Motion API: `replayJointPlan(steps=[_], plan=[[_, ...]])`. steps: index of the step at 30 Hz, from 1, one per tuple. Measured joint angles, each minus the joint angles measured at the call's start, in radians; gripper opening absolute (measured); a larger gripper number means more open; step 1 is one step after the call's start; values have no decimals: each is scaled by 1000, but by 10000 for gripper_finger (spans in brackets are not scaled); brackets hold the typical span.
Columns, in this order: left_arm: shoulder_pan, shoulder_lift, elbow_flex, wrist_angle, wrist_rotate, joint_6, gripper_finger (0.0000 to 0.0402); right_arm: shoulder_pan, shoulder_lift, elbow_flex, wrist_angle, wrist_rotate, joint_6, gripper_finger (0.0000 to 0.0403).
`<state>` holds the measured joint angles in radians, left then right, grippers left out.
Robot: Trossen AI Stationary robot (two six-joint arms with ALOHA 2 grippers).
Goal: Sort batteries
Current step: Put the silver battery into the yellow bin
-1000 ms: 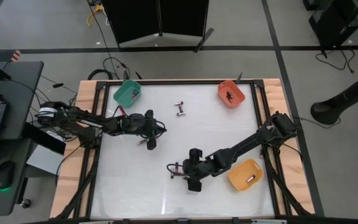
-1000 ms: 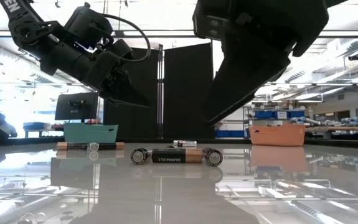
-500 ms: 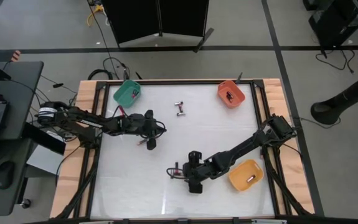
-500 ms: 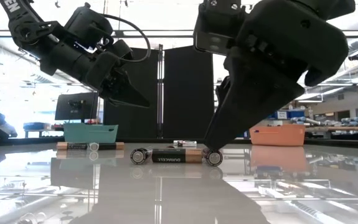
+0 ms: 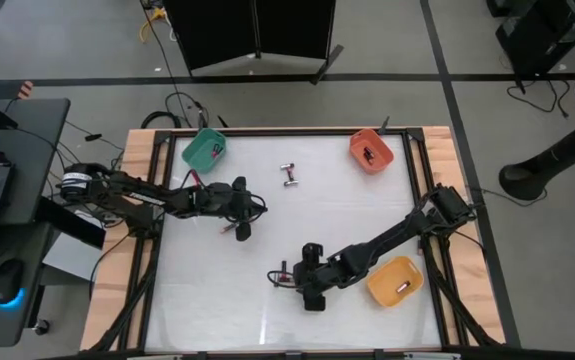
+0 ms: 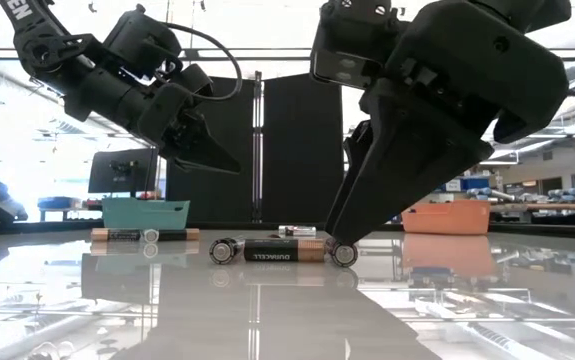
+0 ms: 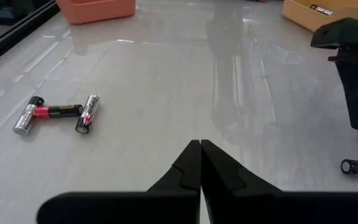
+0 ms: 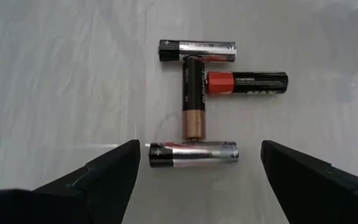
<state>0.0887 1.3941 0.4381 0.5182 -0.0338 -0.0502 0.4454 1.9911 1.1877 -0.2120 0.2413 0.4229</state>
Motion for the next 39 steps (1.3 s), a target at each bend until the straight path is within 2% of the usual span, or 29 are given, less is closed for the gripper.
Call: replayJointPlan(steps=[11, 23, 29, 33, 39], plan=[[0, 0, 0, -9, 0, 0, 10, 0, 34, 0, 16, -31, 0, 334], [0, 0, 0, -14, 0, 0, 10, 0, 34, 2, -1, -35, 26, 239], [0, 0, 0, -13, 0, 0, 10, -2, 16, 4, -34, -49, 68, 237], [0, 0, 0, -5, 0, 0, 10, -1, -16, 24, -141, -65, 103, 239], [0, 0, 0, 34, 0, -4, 10, 0, -107, 96, -450, -71, 216, 236]])
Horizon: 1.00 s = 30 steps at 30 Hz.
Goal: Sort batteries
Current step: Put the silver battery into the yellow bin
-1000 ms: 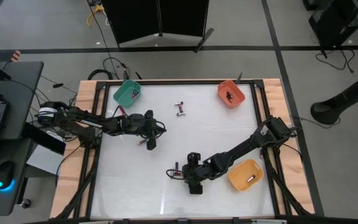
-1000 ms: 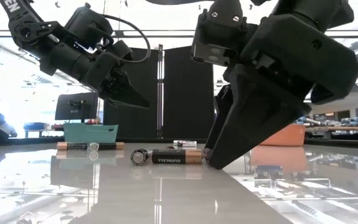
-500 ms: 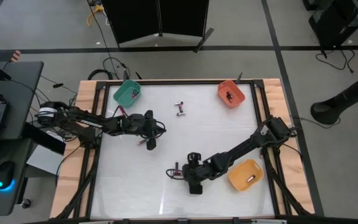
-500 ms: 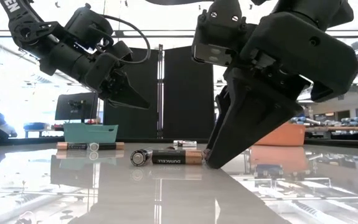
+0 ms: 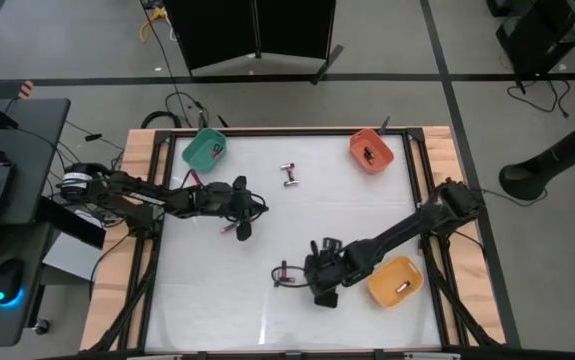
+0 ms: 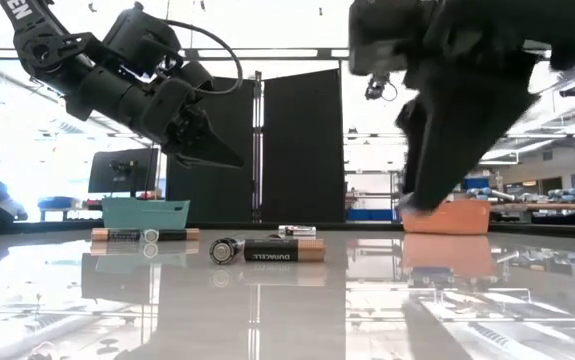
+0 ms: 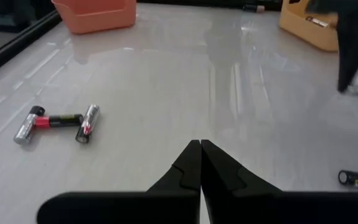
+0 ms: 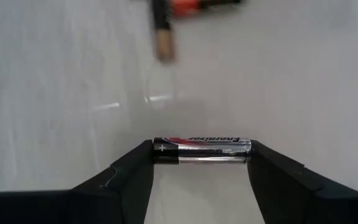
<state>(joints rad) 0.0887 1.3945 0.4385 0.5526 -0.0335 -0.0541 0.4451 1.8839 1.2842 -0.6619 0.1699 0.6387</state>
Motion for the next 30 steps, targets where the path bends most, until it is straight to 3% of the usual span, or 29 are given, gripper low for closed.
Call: replayJointPlan(steps=[13, 22, 30], plan=[[19, 0, 0, 56, -7, -13, 10, 102, -248, 21, -538, -120, 575, 237], [95, 0, 0, 57, -23, -62, 10, 241, -290, -79, -495, -256, 919, 237], [143, 0, 0, 58, -21, -62, 10, 282, -290, -228, -360, -295, 1056, 237]])
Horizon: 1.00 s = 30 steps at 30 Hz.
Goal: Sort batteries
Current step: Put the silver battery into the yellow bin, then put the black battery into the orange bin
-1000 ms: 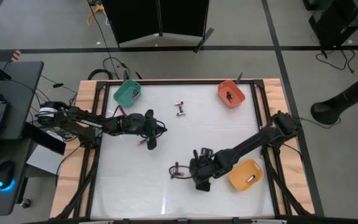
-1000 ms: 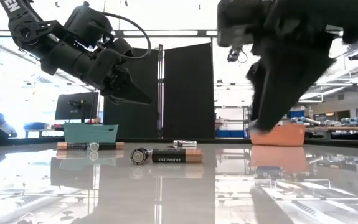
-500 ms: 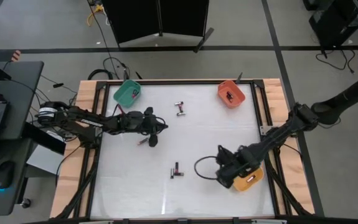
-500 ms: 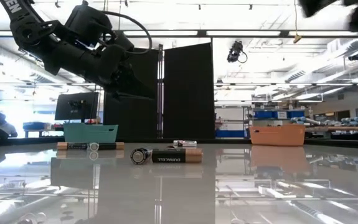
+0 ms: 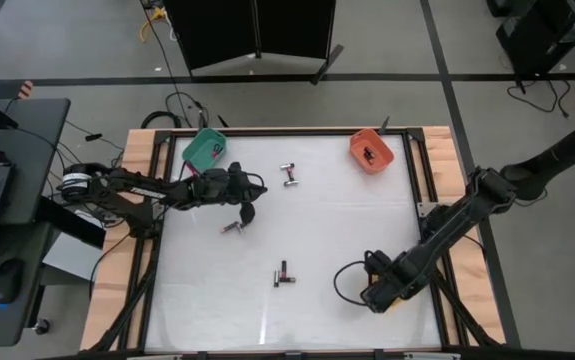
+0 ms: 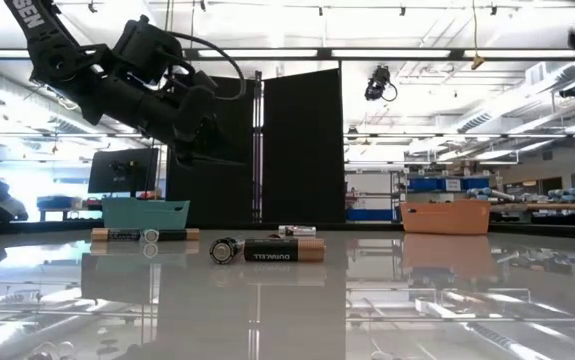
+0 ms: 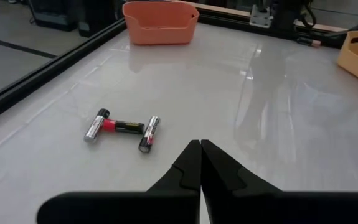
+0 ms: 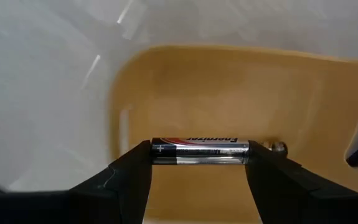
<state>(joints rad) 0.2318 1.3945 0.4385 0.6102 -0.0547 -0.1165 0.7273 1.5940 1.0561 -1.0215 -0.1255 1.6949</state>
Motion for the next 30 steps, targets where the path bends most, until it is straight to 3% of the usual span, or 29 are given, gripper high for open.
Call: replayJointPlan(steps=[6, 14, 23, 30], plan=[[4, 0, 0, 0, 1, 3, 10, -11, 0, -140, 135, -7, 0, 237], [4, 0, 0, -1, 4, 0, 10, -17, -2, -213, 194, -9, -2, 237], [4, 0, 0, -1, 4, 0, 10, -21, -4, -220, 216, -29, -30, 273], [4, 0, 0, -2, 4, 5, 10, -36, -25, -160, 113, -28, -103, 308]])
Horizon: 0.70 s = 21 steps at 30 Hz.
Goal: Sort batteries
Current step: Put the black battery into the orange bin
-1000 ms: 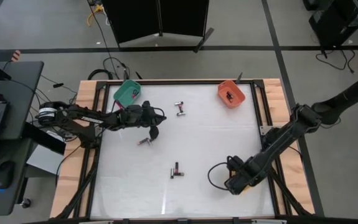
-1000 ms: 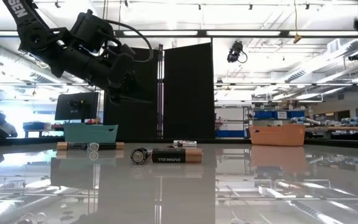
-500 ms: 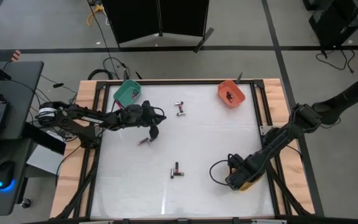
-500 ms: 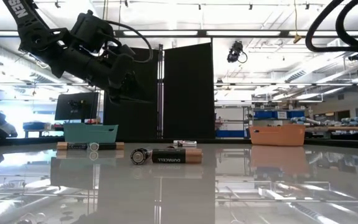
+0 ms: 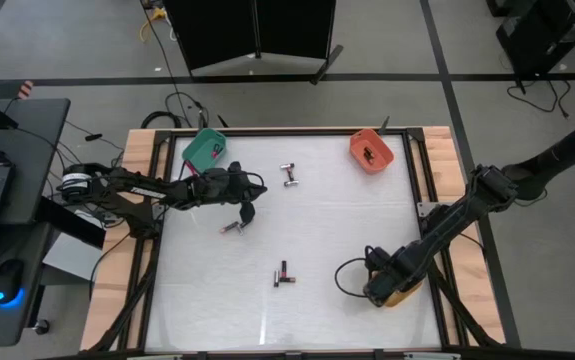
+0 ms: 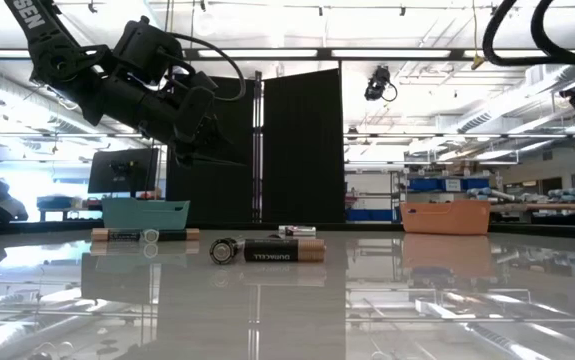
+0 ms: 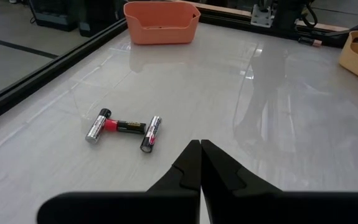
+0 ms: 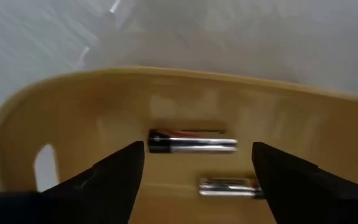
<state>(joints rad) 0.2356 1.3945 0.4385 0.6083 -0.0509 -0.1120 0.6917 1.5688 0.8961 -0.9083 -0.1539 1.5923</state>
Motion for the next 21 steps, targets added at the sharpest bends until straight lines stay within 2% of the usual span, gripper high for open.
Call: replayJointPlan(steps=[5, 9, 12, 18, 19, 21], plan=[[0, 0, 0, 0, 0, 6, 10, -14, 0, 71, -122, 0, -81, 296], [0, 0, 0, -1, 8, 31, 10, -34, 0, 148, -237, 0, -164, 262], [0, 0, 0, -1, 37, 31, 10, -57, 0, 204, -339, 7, -225, 206], [0, 0, 0, -1, 38, 70, 10, -147, -1, 250, -515, -8, -442, 29], [0, 0, 0, -1, 38, 80, 10, -174, -1, 243, -534, -19, -487, 16], [0, 0, 0, -1, 38, 85, 10, -241, -2, 212, -563, -55, -565, 16]])
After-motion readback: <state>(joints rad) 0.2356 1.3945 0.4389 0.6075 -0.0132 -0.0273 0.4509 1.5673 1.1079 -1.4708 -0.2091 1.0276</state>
